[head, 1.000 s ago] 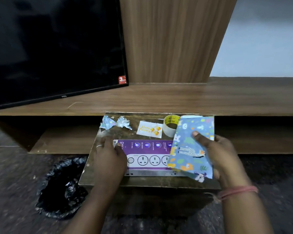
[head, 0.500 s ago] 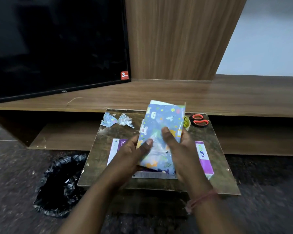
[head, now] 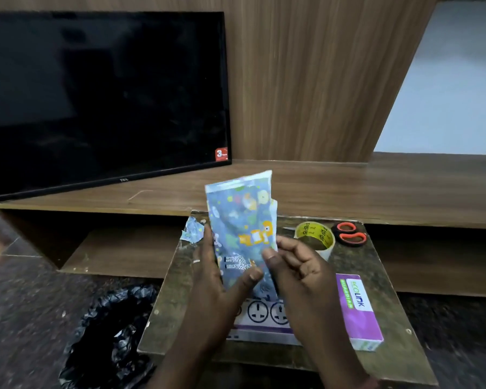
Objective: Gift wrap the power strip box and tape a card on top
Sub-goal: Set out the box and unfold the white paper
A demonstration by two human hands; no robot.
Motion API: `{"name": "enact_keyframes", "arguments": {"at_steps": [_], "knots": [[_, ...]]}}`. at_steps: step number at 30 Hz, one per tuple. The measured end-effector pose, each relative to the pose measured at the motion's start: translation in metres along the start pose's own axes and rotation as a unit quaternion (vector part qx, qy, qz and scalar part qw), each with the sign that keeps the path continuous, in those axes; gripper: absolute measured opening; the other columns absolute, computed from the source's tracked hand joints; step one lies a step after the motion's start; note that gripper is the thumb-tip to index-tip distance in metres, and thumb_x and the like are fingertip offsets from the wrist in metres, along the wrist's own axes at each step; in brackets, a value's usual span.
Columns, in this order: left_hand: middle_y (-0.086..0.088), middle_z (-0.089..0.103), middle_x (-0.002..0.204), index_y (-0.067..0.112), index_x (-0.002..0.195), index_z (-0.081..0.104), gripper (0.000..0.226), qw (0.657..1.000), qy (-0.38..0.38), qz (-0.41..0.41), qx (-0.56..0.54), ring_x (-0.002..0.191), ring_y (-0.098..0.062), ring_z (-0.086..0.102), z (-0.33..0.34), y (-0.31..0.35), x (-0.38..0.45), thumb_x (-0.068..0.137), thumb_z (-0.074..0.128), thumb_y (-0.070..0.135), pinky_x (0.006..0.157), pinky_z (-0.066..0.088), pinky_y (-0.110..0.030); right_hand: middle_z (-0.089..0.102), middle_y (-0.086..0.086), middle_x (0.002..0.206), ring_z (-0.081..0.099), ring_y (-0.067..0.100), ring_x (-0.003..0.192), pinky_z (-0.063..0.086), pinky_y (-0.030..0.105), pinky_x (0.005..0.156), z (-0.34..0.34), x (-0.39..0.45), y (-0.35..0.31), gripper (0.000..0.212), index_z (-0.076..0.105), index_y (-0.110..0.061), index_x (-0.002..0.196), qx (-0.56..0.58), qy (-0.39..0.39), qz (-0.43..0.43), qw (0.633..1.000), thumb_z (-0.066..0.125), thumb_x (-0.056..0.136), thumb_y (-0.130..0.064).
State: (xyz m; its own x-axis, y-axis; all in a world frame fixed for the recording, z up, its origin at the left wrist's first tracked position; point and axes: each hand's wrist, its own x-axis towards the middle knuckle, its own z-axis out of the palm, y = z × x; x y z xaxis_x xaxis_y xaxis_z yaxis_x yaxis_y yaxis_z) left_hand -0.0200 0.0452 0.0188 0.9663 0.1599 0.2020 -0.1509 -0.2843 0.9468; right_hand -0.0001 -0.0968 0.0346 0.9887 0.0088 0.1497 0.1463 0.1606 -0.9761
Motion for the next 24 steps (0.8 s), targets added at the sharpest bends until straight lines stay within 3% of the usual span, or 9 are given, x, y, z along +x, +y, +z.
{"name": "enact_keyframes", "arguments": {"at_steps": [2, 4, 6, 8, 11, 15, 17, 20, 24], "knots": [[0.009, 0.064, 0.135, 0.039, 0.151, 0.038, 0.09, 0.997, 0.004, -0.01, -0.07, 0.118, -0.015, 0.066, 0.004, -0.003, 0.003, 0.073, 0.069, 0.073, 0.095, 0.055, -0.044, 0.078, -0.003, 0.096, 0.075, 0.015, 0.091, 0.058, 0.028, 0.08, 0.003, -0.003, 0.001, 0.017, 0.071, -0.016, 0.105, -0.031, -0.026, -0.019, 0.999, 0.073, 0.088, -0.011], [0.008, 0.075, 0.112, 0.035, 0.125, 0.064, 0.063, 0.991, 0.011, -0.036, -0.129, 0.103, -0.013, 0.072, 0.008, -0.002, 0.002, 0.071, 0.069, 0.067, 0.086, 0.056, -0.039, 0.078, -0.003, 0.096, 0.074, 0.016, 0.092, 0.058, 0.029, 0.082, 0.007, -0.007, 0.003, 0.016, 0.073, -0.019, 0.102, -0.054, -0.057, -0.023, 0.997, 0.074, 0.087, -0.012], [-0.001, 0.078, 0.088, 0.033, 0.104, 0.075, 0.05, 0.985, 0.01, -0.062, -0.163, 0.077, -0.018, 0.073, 0.008, 0.007, -0.001, 0.07, 0.073, 0.069, 0.069, 0.056, -0.036, 0.079, 0.0, 0.09, 0.075, 0.015, 0.086, 0.057, 0.025, 0.076, 0.008, -0.006, 0.005, 0.016, 0.075, -0.022, 0.09, -0.035, -0.043, -0.009, 0.998, 0.072, 0.088, -0.007], [-0.005, 0.079, 0.096, 0.024, 0.108, 0.076, 0.041, 0.957, 0.007, -0.125, -0.263, 0.077, -0.019, 0.075, 0.004, 0.014, 0.001, 0.083, 0.071, 0.057, 0.066, 0.058, -0.032, 0.079, 0.005, 0.088, 0.075, 0.018, 0.082, 0.057, 0.026, 0.073, 0.003, -0.001, 0.003, 0.013, 0.075, -0.014, 0.089, 0.007, -0.01, 0.011, 1.0, 0.072, 0.086, -0.002], [-0.013, 0.073, 0.123, 0.014, 0.126, 0.073, 0.049, 0.88, -0.027, -0.216, -0.421, 0.112, -0.031, 0.071, -0.013, 0.015, 0.006, 0.096, 0.049, 0.046, 0.091, 0.06, -0.049, 0.078, 0.009, 0.092, 0.072, 0.021, 0.083, 0.055, 0.037, 0.077, -0.02, 0.009, -0.005, 0.011, 0.072, -0.008, 0.097, 0.037, 0.055, 0.032, 0.997, 0.073, 0.086, -0.01], [-0.02, 0.068, 0.129, 0.009, 0.123, 0.074, 0.044, 0.829, -0.052, -0.285, -0.479, 0.114, -0.039, 0.068, -0.039, 0.002, 0.012, 0.096, 0.051, 0.037, 0.089, 0.06, -0.053, 0.077, 0.012, 0.097, 0.073, 0.028, 0.09, 0.055, 0.044, 0.085, -0.06, 0.019, -0.007, 0.015, 0.071, -0.009, 0.102, -0.006, 0.043, 0.109, 0.993, 0.074, 0.087, -0.012], [-0.022, 0.068, 0.128, 0.006, 0.127, 0.071, 0.042, 0.821, -0.072, -0.304, -0.477, 0.111, -0.042, 0.069, -0.043, 0.0, 0.013, 0.096, 0.052, 0.027, 0.084, 0.061, -0.055, 0.077, 0.013, 0.097, 0.074, 0.029, 0.092, 0.055, 0.045, 0.088, -0.071, 0.022, -0.003, 0.028, 0.069, -0.01, 0.108, -0.033, 0.024, 0.128, 0.991, 0.079, 0.082, -0.015], [-0.02, 0.072, 0.121, 0.007, 0.127, 0.069, 0.039, 0.849, -0.042, -0.285, -0.442, 0.099, -0.04, 0.074, -0.039, -0.001, 0.014, 0.091, 0.056, 0.012, 0.072, 0.063, -0.052, 0.077, 0.012, 0.094, 0.075, 0.03, 0.091, 0.056, 0.044, 0.086, -0.072, 0.023, -0.001, 0.053, 0.066, -0.015, 0.115, -0.045, 0.002, 0.14, 0.989, 0.087, 0.067, -0.025], [-0.012, 0.072, 0.125, 0.024, 0.13, 0.069, 0.049, 0.861, -0.052, -0.263, -0.432, 0.107, -0.033, 0.073, -0.038, 0.001, 0.016, 0.092, 0.052, 0.049, 0.08, 0.062, -0.055, 0.077, 0.01, 0.083, 0.074, 0.032, 0.083, 0.056, 0.052, 0.085, -0.069, 0.025, 0.004, 0.028, 0.069, -0.013, 0.102, -0.082, 0.029, 0.111, 0.99, 0.083, 0.078, -0.011]]}}
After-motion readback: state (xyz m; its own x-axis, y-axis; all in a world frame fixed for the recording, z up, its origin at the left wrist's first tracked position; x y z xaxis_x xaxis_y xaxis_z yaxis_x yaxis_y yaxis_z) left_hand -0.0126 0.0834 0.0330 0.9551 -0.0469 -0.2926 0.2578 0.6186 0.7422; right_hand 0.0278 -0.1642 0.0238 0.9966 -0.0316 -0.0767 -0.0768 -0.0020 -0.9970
